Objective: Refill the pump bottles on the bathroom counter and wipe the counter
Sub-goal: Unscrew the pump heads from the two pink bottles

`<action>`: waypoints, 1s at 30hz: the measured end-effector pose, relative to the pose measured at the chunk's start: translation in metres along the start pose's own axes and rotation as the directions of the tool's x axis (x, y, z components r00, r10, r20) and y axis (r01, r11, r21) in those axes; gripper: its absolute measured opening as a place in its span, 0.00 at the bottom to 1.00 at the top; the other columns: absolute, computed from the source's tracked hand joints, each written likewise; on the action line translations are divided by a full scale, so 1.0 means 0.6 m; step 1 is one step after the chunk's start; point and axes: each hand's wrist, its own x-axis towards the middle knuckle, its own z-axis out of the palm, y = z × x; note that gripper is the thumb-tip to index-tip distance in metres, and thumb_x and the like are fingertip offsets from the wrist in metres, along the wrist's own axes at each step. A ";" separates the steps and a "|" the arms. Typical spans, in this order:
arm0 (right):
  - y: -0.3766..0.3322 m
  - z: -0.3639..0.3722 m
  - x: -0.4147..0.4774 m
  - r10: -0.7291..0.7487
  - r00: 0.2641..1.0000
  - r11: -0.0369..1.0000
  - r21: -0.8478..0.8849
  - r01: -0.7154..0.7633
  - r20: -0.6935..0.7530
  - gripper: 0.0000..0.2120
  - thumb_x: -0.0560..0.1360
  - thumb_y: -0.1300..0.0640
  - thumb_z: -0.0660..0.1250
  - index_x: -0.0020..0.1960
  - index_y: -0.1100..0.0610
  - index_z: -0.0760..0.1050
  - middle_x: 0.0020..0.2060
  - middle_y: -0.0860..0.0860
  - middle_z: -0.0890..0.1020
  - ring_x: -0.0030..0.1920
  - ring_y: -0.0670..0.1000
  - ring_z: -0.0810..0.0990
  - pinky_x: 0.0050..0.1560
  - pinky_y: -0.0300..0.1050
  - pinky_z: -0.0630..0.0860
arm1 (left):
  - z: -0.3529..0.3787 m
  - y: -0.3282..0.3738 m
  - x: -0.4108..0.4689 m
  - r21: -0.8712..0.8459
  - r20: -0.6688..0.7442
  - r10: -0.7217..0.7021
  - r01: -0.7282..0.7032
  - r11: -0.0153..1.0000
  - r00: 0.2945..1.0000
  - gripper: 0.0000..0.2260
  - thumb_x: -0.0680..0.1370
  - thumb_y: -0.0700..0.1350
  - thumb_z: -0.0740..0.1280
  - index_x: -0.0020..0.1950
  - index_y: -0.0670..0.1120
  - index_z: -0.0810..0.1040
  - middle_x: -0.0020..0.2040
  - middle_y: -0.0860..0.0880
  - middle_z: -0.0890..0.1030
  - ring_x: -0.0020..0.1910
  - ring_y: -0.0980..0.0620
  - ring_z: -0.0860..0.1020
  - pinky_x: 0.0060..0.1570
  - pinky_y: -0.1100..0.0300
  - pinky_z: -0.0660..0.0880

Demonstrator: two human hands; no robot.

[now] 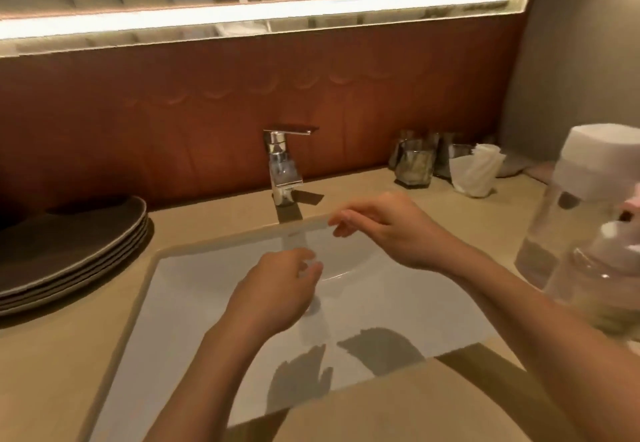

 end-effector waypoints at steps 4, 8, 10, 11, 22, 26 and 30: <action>0.021 -0.020 0.001 0.117 0.966 0.992 0.064 -0.105 -0.229 0.09 0.77 0.55 0.64 0.51 0.55 0.82 0.35 0.44 0.83 0.38 0.36 0.79 0.42 0.26 0.71 | -0.002 0.029 0.059 0.004 0.041 0.131 -0.132 0.991 0.990 0.15 0.81 0.45 0.58 0.68 0.55 0.71 0.64 0.53 0.76 0.60 0.54 0.75 0.59 0.53 0.74; 0.022 -0.048 -0.028 0.206 0.918 0.977 0.123 -0.173 -0.339 0.06 0.74 0.55 0.69 0.48 0.55 0.83 0.35 0.46 0.84 0.37 0.40 0.81 0.44 0.34 0.77 | 0.012 0.071 0.089 -0.044 0.080 0.238 -0.235 0.971 0.968 0.16 0.80 0.43 0.61 0.65 0.58 0.72 0.59 0.57 0.78 0.53 0.59 0.76 0.55 0.58 0.75; 0.019 -0.060 -0.048 0.209 0.899 0.978 0.098 -0.185 -0.386 0.05 0.72 0.54 0.71 0.46 0.55 0.83 0.34 0.46 0.84 0.35 0.41 0.81 0.42 0.35 0.78 | 0.022 0.092 0.094 -0.064 0.091 0.283 -0.278 0.958 0.955 0.16 0.80 0.43 0.63 0.64 0.58 0.73 0.57 0.57 0.78 0.50 0.59 0.76 0.53 0.59 0.75; 0.018 -0.070 -0.068 0.211 0.881 0.977 0.075 -0.198 -0.423 0.05 0.72 0.54 0.71 0.44 0.54 0.83 0.33 0.46 0.83 0.35 0.42 0.81 0.41 0.35 0.78 | 0.035 0.109 0.096 -0.076 0.105 0.320 -0.314 0.947 0.942 0.15 0.79 0.44 0.63 0.64 0.58 0.73 0.57 0.57 0.79 0.49 0.59 0.76 0.53 0.59 0.76; -0.004 -0.117 -0.253 0.125 0.804 0.973 -0.087 -0.214 -0.581 0.06 0.67 0.50 0.74 0.37 0.51 0.81 0.29 0.41 0.80 0.34 0.42 0.79 0.38 0.33 0.75 | 0.144 0.225 0.018 -0.285 0.058 0.518 -0.483 0.828 0.853 0.24 0.77 0.50 0.66 0.72 0.57 0.64 0.67 0.53 0.74 0.50 0.59 0.75 0.54 0.55 0.75; -0.008 -0.162 -0.307 0.075 0.709 0.983 -0.066 -0.169 -0.701 0.09 0.67 0.48 0.72 0.36 0.54 0.80 0.30 0.43 0.81 0.34 0.42 0.80 0.39 0.31 0.74 | 0.165 0.255 -0.017 -0.371 0.038 0.532 -0.483 0.793 0.846 0.30 0.75 0.50 0.68 0.75 0.58 0.58 0.71 0.54 0.67 0.58 0.57 0.73 0.54 0.60 0.71; 0.027 -0.196 -0.328 0.127 0.605 0.970 -0.029 -0.241 -0.786 0.10 0.69 0.48 0.71 0.44 0.55 0.80 0.38 0.44 0.82 0.40 0.42 0.80 0.42 0.30 0.74 | 0.188 0.287 -0.040 -0.503 0.014 0.510 -0.434 0.747 0.860 0.36 0.72 0.50 0.72 0.73 0.62 0.55 0.72 0.57 0.64 0.64 0.57 0.68 0.55 0.67 0.66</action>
